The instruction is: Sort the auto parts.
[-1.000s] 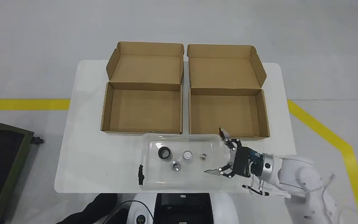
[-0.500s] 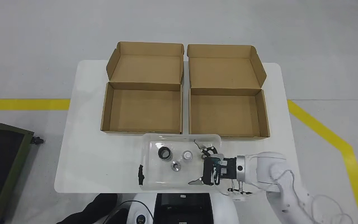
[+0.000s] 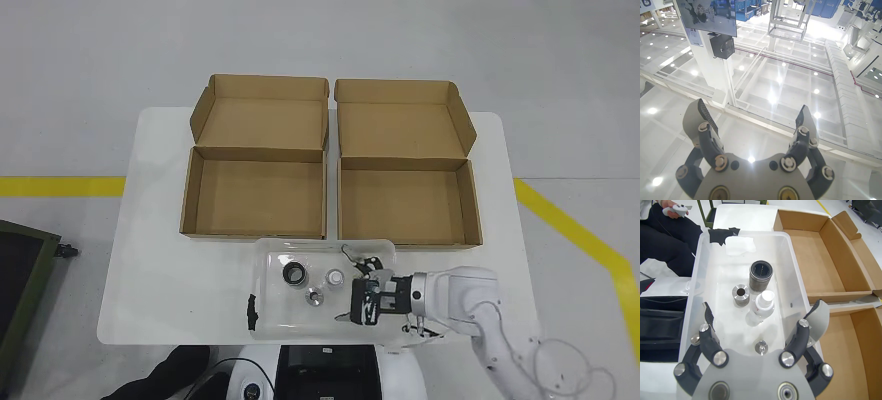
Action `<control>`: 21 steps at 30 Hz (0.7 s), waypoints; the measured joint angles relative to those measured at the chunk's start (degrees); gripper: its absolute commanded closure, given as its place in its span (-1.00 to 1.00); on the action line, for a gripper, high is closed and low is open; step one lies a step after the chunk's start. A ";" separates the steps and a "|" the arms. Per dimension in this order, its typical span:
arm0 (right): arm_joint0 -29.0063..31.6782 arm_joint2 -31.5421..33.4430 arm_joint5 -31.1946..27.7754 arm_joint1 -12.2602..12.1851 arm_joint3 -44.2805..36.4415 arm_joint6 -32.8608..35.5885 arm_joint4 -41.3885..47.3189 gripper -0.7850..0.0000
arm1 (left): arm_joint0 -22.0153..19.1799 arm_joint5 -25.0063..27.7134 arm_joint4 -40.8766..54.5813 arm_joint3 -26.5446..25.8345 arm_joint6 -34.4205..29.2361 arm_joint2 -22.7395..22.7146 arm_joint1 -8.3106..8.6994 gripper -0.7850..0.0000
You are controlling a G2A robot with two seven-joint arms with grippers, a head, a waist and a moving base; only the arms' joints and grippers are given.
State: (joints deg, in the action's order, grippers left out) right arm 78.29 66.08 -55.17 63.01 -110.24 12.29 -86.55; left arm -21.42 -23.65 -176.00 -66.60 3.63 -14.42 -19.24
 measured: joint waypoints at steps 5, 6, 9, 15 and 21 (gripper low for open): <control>-1.31 -1.76 1.00 0.05 1.40 -0.67 -2.32 -0.70 | 0.00 0.00 0.00 0.00 0.00 0.00 0.00 -1.00; -1.55 -2.11 1.21 0.06 1.75 -0.93 -2.59 -0.65 | 0.00 0.00 0.00 0.00 0.00 0.00 0.00 -1.00; -2.09 -2.94 1.54 0.07 2.52 -1.44 -3.29 -0.40 | 0.00 0.00 0.00 0.00 0.00 0.00 0.00 -1.00; -2.98 -4.25 2.13 0.06 4.20 -2.31 -4.40 -0.19 | 0.00 0.00 0.00 0.00 0.00 0.00 0.00 -1.00; -3.64 -4.93 2.76 -0.03 5.41 -3.27 -5.28 0.22 | 0.00 0.00 0.00 0.00 0.00 0.00 0.00 -1.00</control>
State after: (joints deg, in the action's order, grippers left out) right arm 74.65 61.15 -52.40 62.99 -104.83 9.03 -91.83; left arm -21.42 -23.65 -176.00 -66.60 3.63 -14.42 -19.24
